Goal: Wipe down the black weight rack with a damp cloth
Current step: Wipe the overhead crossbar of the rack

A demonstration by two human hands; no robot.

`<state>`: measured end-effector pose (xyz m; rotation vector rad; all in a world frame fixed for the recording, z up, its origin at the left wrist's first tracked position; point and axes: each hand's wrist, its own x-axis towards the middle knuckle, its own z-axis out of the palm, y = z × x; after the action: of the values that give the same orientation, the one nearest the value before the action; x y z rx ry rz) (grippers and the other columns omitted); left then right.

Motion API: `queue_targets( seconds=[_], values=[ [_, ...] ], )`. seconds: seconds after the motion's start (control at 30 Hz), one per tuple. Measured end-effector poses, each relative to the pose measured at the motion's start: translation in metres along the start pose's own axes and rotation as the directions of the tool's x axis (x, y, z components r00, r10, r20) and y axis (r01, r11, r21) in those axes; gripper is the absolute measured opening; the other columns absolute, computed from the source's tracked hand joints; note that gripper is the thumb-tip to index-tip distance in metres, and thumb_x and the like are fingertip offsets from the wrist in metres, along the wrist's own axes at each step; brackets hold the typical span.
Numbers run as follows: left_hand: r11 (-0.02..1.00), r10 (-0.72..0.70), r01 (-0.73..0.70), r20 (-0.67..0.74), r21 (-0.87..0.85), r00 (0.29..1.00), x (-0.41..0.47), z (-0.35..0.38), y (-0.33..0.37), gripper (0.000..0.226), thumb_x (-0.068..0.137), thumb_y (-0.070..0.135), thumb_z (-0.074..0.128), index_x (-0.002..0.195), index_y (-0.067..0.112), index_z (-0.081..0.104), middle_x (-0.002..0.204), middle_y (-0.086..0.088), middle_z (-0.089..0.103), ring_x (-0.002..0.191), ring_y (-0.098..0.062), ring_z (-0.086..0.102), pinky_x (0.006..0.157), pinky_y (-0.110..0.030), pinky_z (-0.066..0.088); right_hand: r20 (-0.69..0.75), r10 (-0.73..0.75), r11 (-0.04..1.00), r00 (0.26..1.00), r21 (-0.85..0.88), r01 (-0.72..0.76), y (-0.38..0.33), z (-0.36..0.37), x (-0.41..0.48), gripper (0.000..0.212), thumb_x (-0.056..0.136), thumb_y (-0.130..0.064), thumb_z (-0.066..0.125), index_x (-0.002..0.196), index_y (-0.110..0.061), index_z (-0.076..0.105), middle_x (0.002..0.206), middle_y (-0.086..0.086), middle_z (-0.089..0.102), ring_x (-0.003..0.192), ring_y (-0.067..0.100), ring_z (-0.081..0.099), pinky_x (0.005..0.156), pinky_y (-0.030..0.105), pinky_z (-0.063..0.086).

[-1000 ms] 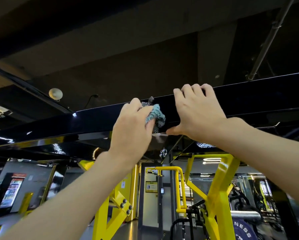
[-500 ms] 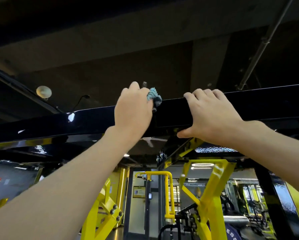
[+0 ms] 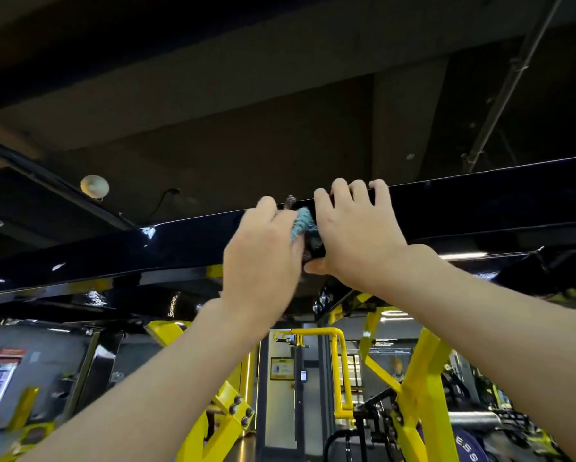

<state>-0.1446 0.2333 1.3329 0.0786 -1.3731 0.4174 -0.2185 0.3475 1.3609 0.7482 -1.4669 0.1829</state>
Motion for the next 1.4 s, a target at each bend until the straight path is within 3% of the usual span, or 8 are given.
queue_targets(
  seconds=[0.23,0.4,0.53,0.7,0.9,1.1,1.3,1.4],
  values=[
    [0.977,-0.206,0.208,-0.043,0.047,0.978,0.031,0.001,-0.009,0.017,0.098,0.022,0.056,0.104,0.009,0.064,0.095,0.0,0.042,0.079,-0.014,0.047,0.067,-0.029,0.038,-0.014,-0.039,0.997,0.999,0.067,0.039,0.006,0.0,-0.002,0.09,0.077,-0.066,0.067,0.141,-0.011,0.034,0.135,0.011,0.041,0.127,0.031,0.04,0.114,0.052,0.024],
    [0.996,-0.086,0.086,0.02,0.011,0.996,0.028,0.001,-0.007,0.015,0.097,0.021,0.058,0.103,0.01,0.065,0.095,-0.002,0.045,0.081,-0.017,0.051,0.067,-0.035,0.048,-0.017,-0.055,0.995,0.998,0.076,0.057,0.011,0.0,-0.002,0.089,0.078,-0.066,0.065,0.143,-0.013,0.033,0.134,0.009,0.042,0.127,0.029,0.041,0.115,0.049,0.024],
    [0.981,-0.192,0.193,-0.033,0.016,0.981,0.009,-0.011,-0.039,0.015,0.096,0.021,0.059,0.103,0.009,0.065,0.095,-0.002,0.045,0.081,-0.02,0.052,0.067,-0.038,0.05,0.023,-0.063,0.997,0.998,0.043,0.062,0.011,-0.005,-0.002,0.093,0.077,-0.07,0.062,0.145,-0.014,0.03,0.135,0.008,0.04,0.128,0.028,0.04,0.116,0.049,0.022],
    [0.997,0.053,-0.05,0.054,-0.063,0.997,-0.016,-0.015,-0.043,0.014,0.094,0.019,0.064,0.106,0.013,0.067,0.094,0.004,0.045,0.078,-0.014,0.051,0.065,-0.028,0.049,0.096,-0.071,0.997,0.993,0.026,0.069,-0.026,-0.005,0.015,0.121,0.068,-0.081,0.062,0.152,-0.009,0.014,0.146,0.013,0.033,0.139,0.031,0.03,0.119,0.055,0.011],
    [0.973,-0.229,0.229,-0.037,0.004,0.973,-0.001,-0.024,-0.103,0.014,0.096,0.02,0.059,0.101,0.009,0.066,0.093,-0.001,0.044,0.076,-0.022,0.051,0.065,-0.035,0.042,0.044,-0.02,1.0,0.999,0.011,0.02,-0.047,0.0,0.021,0.093,0.073,-0.073,0.065,0.138,-0.016,0.033,0.13,0.009,0.042,0.124,0.031,0.041,0.111,0.052,0.028],
    [0.996,-0.008,0.004,-0.047,-0.093,0.999,0.015,-0.004,-0.048,0.012,0.097,0.021,0.058,0.102,0.012,0.065,0.094,0.004,0.041,0.077,-0.012,0.049,0.062,-0.024,0.039,0.052,-0.005,1.0,0.999,-0.012,0.005,-0.047,0.001,0.022,0.096,0.073,-0.075,0.063,0.143,-0.019,0.029,0.135,0.007,0.041,0.127,0.029,0.04,0.112,0.05,0.027],
    [0.989,-0.149,0.147,-0.084,-0.031,0.985,0.032,-0.007,-0.079,0.018,0.097,0.023,0.058,0.109,0.012,0.065,0.095,0.003,0.039,0.083,-0.011,0.043,0.068,-0.029,0.037,0.048,-0.03,1.0,0.998,0.003,0.03,-0.042,0.0,0.023,0.099,0.072,-0.074,0.064,0.146,-0.019,0.028,0.134,0.006,0.042,0.126,0.028,0.041,0.111,0.048,0.028],
    [0.996,-0.034,0.03,-0.047,-0.08,0.998,0.008,-0.01,-0.066,0.015,0.095,0.021,0.062,0.106,0.013,0.065,0.094,0.005,0.041,0.081,-0.011,0.047,0.066,-0.027,0.04,0.033,-0.019,1.0,0.999,-0.007,0.019,-0.044,0.004,0.021,0.099,0.072,-0.074,0.064,0.146,-0.019,0.028,0.135,0.007,0.042,0.127,0.028,0.041,0.112,0.049,0.026]
  ],
)
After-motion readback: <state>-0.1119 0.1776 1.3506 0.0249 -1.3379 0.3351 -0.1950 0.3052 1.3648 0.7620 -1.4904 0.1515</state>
